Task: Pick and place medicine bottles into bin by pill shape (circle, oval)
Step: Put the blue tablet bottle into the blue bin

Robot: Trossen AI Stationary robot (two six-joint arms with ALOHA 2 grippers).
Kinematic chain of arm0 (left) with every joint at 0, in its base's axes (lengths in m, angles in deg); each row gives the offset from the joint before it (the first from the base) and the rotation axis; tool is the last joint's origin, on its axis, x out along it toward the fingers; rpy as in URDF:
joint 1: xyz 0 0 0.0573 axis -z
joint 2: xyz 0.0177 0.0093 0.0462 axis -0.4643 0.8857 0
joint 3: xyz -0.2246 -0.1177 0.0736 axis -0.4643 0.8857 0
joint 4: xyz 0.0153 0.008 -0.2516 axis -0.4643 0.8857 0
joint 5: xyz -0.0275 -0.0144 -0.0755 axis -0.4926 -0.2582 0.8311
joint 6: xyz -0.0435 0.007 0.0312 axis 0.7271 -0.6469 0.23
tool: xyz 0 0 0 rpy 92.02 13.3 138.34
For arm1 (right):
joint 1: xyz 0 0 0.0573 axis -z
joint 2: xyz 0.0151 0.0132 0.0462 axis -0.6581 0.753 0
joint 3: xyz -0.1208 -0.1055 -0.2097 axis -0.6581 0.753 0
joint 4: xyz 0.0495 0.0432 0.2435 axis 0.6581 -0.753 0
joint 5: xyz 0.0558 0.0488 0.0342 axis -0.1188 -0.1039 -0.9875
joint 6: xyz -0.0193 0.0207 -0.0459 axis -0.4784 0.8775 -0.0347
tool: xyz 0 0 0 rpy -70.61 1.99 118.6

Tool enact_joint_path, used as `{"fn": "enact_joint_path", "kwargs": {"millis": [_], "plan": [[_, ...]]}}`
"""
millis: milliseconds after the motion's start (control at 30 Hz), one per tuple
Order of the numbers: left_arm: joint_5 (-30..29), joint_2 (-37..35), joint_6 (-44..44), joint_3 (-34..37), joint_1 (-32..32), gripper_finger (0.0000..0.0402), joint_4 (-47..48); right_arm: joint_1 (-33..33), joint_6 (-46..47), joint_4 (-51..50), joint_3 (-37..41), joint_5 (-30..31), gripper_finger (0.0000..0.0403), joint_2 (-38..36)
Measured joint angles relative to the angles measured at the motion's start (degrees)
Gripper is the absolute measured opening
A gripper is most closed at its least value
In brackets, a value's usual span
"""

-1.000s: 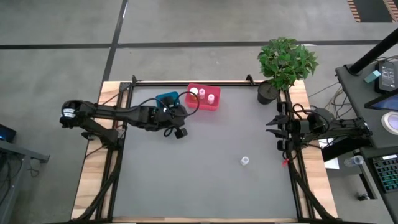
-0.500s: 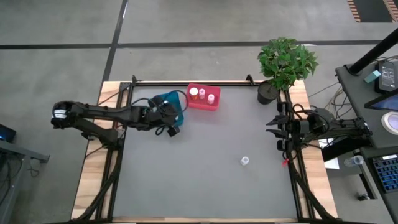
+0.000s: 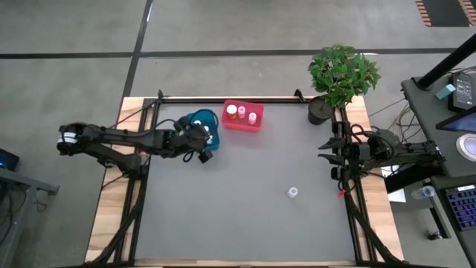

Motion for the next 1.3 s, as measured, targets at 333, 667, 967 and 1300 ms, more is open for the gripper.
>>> {"fn": "enact_joint_path", "kwargs": {"millis": [333,667,967,1300], "plan": [[0.0,0.8,0.3,0.8,-1.4,0.0096,0.2,0.0,-1.2,0.1,0.0,0.0,0.0066,-0.1],[0.0,0.8,0.4,2.6,-2.6,0.0096,-0.2,0.0,-1.3,0.2,0.0,0.0,0.0066,-0.3],[0.0,0.8,0.3,3.3,-3.1,0.0096,-0.8,0.0,-1.3,0.2,0.0,0.1,0.0066,-0.3],[-1.1,1.0,0.2,3.4,-3.9,0.0096,-0.8,0.0,-1.3,0.2,0.0,0.1,0.0066,-0.3]]}}
